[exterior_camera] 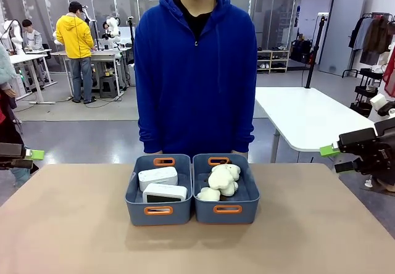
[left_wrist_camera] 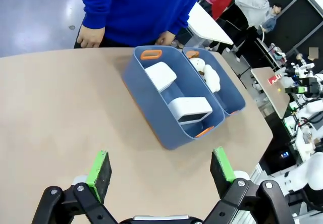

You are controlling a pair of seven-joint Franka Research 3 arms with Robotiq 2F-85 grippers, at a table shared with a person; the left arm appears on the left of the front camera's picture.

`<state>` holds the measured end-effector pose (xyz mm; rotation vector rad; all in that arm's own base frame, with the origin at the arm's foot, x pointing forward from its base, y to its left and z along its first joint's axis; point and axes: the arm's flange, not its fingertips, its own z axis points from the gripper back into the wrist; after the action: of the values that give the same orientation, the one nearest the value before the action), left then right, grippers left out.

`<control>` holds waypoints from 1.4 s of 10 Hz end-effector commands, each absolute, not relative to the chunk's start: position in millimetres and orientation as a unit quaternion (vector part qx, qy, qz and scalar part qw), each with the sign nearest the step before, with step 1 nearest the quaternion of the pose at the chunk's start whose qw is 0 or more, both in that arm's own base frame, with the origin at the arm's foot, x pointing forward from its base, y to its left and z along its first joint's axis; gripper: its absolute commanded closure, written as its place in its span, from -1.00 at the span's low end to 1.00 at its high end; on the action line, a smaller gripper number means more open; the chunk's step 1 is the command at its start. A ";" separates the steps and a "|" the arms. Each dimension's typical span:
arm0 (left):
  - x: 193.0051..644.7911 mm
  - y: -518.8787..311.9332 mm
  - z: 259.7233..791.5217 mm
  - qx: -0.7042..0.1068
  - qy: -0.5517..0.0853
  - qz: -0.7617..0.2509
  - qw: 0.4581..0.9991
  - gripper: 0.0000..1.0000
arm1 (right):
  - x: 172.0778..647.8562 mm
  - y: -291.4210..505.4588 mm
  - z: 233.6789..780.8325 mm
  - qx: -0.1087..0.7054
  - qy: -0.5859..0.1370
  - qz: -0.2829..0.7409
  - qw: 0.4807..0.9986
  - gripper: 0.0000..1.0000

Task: Sort the digital clocks into the basket.
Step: Pick up the Digital clock from the table and place it into the empty Plastic storage basket.

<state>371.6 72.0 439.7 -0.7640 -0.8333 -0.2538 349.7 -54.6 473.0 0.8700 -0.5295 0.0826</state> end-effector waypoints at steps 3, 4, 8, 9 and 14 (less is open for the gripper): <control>368.5 73.4 437.3 -0.370 -0.377 -0.116 0.841 -1.00 | 351.4 -54.5 472.5 0.422 -0.259 0.043 0.868 -0.96; 368.5 73.4 437.3 -0.370 -0.377 -0.116 0.841 -1.00 | 351.4 -54.5 472.5 0.422 -0.259 0.043 0.868 -0.96; 368.5 73.4 437.3 -0.370 -0.377 -0.116 0.841 -1.00 | 351.4 -54.5 472.5 0.422 -0.259 0.043 0.868 -0.96; 368.5 73.4 437.3 -0.370 -0.377 -0.116 0.841 -1.00 | 351.4 -54.5 472.5 0.422 -0.259 0.043 0.868 -0.96; 368.5 73.4 437.3 -0.370 -0.377 -0.116 0.841 -1.00 | 351.4 -54.5 472.5 0.422 -0.259 0.043 0.868 -0.96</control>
<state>370.8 72.9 436.4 -0.7738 -0.8169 -0.2506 349.7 -54.6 473.0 0.8702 -0.5296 0.0824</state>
